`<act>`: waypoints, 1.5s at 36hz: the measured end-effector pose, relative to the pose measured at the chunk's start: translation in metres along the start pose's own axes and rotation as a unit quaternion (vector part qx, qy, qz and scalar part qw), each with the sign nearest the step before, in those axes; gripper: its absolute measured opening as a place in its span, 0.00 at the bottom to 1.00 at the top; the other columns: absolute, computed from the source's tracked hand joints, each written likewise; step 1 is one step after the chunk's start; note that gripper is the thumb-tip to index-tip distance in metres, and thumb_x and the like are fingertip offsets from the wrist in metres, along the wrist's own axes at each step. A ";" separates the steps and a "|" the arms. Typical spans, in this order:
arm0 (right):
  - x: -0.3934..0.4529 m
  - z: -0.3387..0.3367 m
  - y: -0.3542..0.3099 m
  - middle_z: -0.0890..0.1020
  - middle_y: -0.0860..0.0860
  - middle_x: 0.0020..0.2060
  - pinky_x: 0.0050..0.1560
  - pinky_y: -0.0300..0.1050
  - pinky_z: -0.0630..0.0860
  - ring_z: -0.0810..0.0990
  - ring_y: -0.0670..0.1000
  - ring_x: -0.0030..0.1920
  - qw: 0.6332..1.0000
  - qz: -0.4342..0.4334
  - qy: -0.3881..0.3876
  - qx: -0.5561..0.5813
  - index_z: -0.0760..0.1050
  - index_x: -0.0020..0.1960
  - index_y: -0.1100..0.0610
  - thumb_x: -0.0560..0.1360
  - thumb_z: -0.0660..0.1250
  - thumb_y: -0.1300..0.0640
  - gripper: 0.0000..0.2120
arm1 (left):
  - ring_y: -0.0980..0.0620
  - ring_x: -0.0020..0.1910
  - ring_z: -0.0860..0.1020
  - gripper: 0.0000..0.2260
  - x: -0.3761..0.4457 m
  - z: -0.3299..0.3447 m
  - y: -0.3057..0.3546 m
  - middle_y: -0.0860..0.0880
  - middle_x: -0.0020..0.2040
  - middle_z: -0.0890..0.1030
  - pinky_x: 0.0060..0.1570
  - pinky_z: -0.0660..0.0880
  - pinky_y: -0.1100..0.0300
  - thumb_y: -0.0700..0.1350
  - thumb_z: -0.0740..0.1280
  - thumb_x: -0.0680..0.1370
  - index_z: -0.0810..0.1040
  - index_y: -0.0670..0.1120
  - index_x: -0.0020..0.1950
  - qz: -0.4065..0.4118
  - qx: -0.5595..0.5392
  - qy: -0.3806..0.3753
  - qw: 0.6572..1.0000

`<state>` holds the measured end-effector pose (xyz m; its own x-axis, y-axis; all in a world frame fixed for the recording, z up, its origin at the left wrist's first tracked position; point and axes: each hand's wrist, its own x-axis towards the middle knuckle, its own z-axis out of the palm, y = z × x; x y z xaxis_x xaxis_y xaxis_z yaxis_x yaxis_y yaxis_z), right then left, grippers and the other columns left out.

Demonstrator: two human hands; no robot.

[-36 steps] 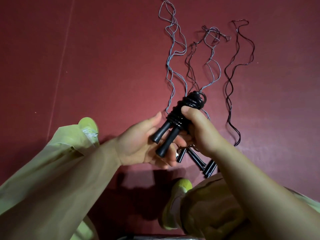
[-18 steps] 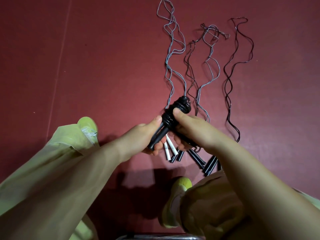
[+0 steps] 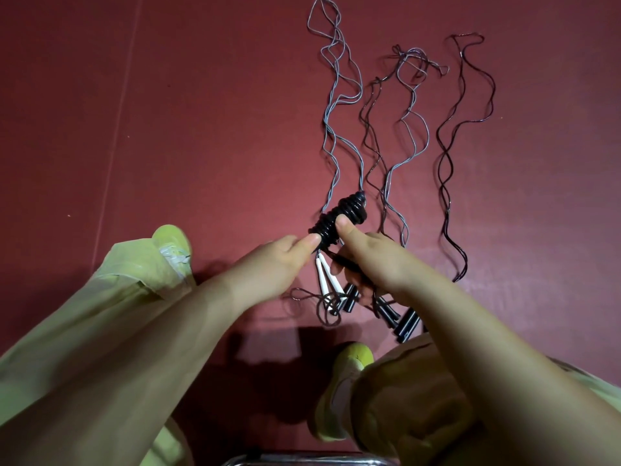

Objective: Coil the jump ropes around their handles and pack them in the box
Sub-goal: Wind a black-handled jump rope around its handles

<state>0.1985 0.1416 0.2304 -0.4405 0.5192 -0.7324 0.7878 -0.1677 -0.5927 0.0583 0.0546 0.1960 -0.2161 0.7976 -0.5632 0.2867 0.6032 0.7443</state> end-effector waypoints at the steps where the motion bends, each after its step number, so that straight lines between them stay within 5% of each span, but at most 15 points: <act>1: 0.000 0.000 0.000 0.71 0.47 0.22 0.30 0.42 0.66 0.67 0.46 0.20 1.000 0.005 -0.014 0.023 0.78 0.39 0.60 0.78 0.46 0.32 0.36 | 0.45 0.40 0.73 0.26 0.000 0.000 -0.001 0.46 0.38 0.76 0.48 0.71 0.52 0.66 0.54 0.74 0.75 0.44 0.43 -0.001 0.025 0.014 1.000; 9: 0.003 -0.002 0.003 0.69 0.48 0.28 0.23 0.37 0.56 0.60 0.46 0.22 0.988 0.020 -0.056 0.141 0.76 0.43 0.56 0.66 0.52 0.23 0.36 | 0.53 0.31 0.64 0.19 -0.002 -0.010 0.005 0.53 0.32 0.66 0.33 0.60 0.56 0.58 0.64 0.76 0.69 0.43 0.39 0.039 0.032 0.030 0.998; 12: 0.003 0.000 0.004 0.68 0.48 0.29 0.23 0.37 0.54 0.58 0.46 0.23 0.987 0.002 -0.041 0.158 0.77 0.41 0.54 0.63 0.54 0.23 0.35 | 0.53 0.32 0.67 0.23 -0.001 -0.010 0.004 0.53 0.33 0.70 0.35 0.62 0.56 0.64 0.67 0.69 0.73 0.43 0.42 0.039 -0.002 0.022 0.999; 14: 0.004 0.002 0.005 0.68 0.49 0.30 0.24 0.39 0.53 0.59 0.46 0.24 0.985 -0.014 -0.029 0.172 0.77 0.40 0.53 0.70 0.55 0.26 0.30 | 0.54 0.31 0.68 0.24 0.000 -0.011 0.003 0.54 0.31 0.72 0.36 0.63 0.56 0.66 0.65 0.63 0.74 0.45 0.41 0.035 -0.010 0.024 0.999; 18: 0.004 0.003 0.004 0.72 0.50 0.30 0.26 0.40 0.57 0.64 0.46 0.23 0.983 -0.043 -0.011 0.181 0.76 0.44 0.54 0.77 0.55 0.34 0.24 | 0.54 0.31 0.69 0.28 -0.001 -0.012 0.005 0.53 0.30 0.75 0.35 0.63 0.56 0.66 0.68 0.59 0.72 0.42 0.41 0.038 -0.020 0.027 0.999; 23: 0.002 0.000 0.000 0.75 0.51 0.28 0.25 0.39 0.63 0.70 0.49 0.23 0.986 -0.043 -0.023 0.162 0.76 0.36 0.54 0.79 0.54 0.38 0.25 | 0.60 0.24 0.67 0.17 -0.003 -0.010 0.007 0.54 0.28 0.74 0.27 0.62 0.63 0.54 0.75 0.67 0.70 0.45 0.37 0.058 0.005 0.042 0.997; 28: -0.001 -0.002 -0.002 0.73 0.51 0.24 0.24 0.37 0.67 0.71 0.49 0.22 0.992 -0.024 -0.014 0.125 0.73 0.35 0.57 0.79 0.54 0.37 0.27 | 0.54 0.28 0.70 0.25 -0.004 -0.008 0.005 0.43 0.34 0.79 0.31 0.65 0.58 0.60 0.75 0.63 0.71 0.41 0.40 0.060 0.027 0.069 0.995; 33: 0.006 0.000 0.004 0.72 0.47 0.22 0.37 0.44 0.70 0.69 0.48 0.25 0.997 -0.043 0.037 0.058 0.74 0.32 0.55 0.76 0.54 0.31 0.30 | 0.61 0.22 0.68 0.20 -0.004 -0.006 0.008 0.53 0.28 0.75 0.24 0.61 0.65 0.55 0.75 0.67 0.68 0.43 0.38 0.064 0.042 0.063 0.995; 36: 0.007 -0.001 0.005 0.72 0.43 0.19 0.40 0.46 0.70 0.70 0.44 0.24 0.996 -0.057 0.053 0.040 0.79 0.39 0.60 0.77 0.55 0.34 0.31 | 0.61 0.26 0.69 0.16 -0.003 -0.006 0.007 0.56 0.28 0.74 0.32 0.65 0.62 0.55 0.74 0.69 0.71 0.49 0.36 0.041 0.018 0.001 0.999; 39: 0.005 -0.003 0.006 0.70 0.41 0.19 0.37 0.44 0.66 0.68 0.42 0.24 0.992 -0.107 0.047 0.048 0.79 0.40 0.60 0.79 0.56 0.38 0.27 | 0.58 0.35 0.75 0.10 -0.009 -0.007 0.009 0.55 0.35 0.79 0.40 0.70 0.60 0.55 0.70 0.73 0.76 0.51 0.37 -0.009 -0.135 -0.142 0.981; 42: 0.002 -0.004 0.005 0.69 0.42 0.21 0.31 0.40 0.60 0.64 0.43 0.25 0.979 -0.162 0.036 0.115 0.73 0.33 0.53 0.75 0.58 0.41 0.19 | 0.48 0.39 0.80 0.26 -0.011 -0.013 0.010 0.45 0.40 0.82 0.47 0.76 0.53 0.66 0.62 0.70 0.81 0.43 0.45 -0.090 -0.323 -0.302 0.892; 45: 0.001 -0.006 0.003 0.68 0.45 0.25 0.31 0.44 0.58 0.62 0.47 0.29 0.967 -0.176 0.008 0.182 0.70 0.36 0.55 0.72 0.57 0.42 0.17 | 0.48 0.32 0.78 0.34 -0.011 -0.019 0.010 0.45 0.33 0.79 0.41 0.78 0.53 0.70 0.54 0.69 0.83 0.41 0.45 -0.089 -0.435 -0.363 0.819; 51: 0.004 -0.012 0.005 0.71 0.48 0.24 0.26 0.37 0.60 0.65 0.46 0.24 0.974 -0.169 -0.093 0.121 0.71 0.44 0.68 0.73 0.53 0.36 0.32 | 0.56 0.24 0.66 0.28 -0.011 -0.019 0.010 0.53 0.27 0.69 0.38 0.71 0.56 0.68 0.52 0.72 0.79 0.47 0.39 -0.064 -0.393 -0.348 0.849; 54: -0.002 -0.015 0.004 0.72 0.46 0.23 0.25 0.33 0.63 0.67 0.45 0.23 0.975 -0.164 -0.105 0.105 0.72 0.42 0.63 0.80 0.50 0.38 0.29 | 0.56 0.24 0.64 0.26 -0.010 -0.019 0.011 0.51 0.28 0.69 0.37 0.73 0.57 0.67 0.52 0.72 0.77 0.46 0.39 -0.071 -0.369 -0.306 0.875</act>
<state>0.2091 0.1527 0.2340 -0.7494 0.3949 -0.5315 0.4937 -0.2016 -0.8459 0.0457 0.0533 0.2163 0.4044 0.7006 -0.5879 -0.4324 0.7129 0.5522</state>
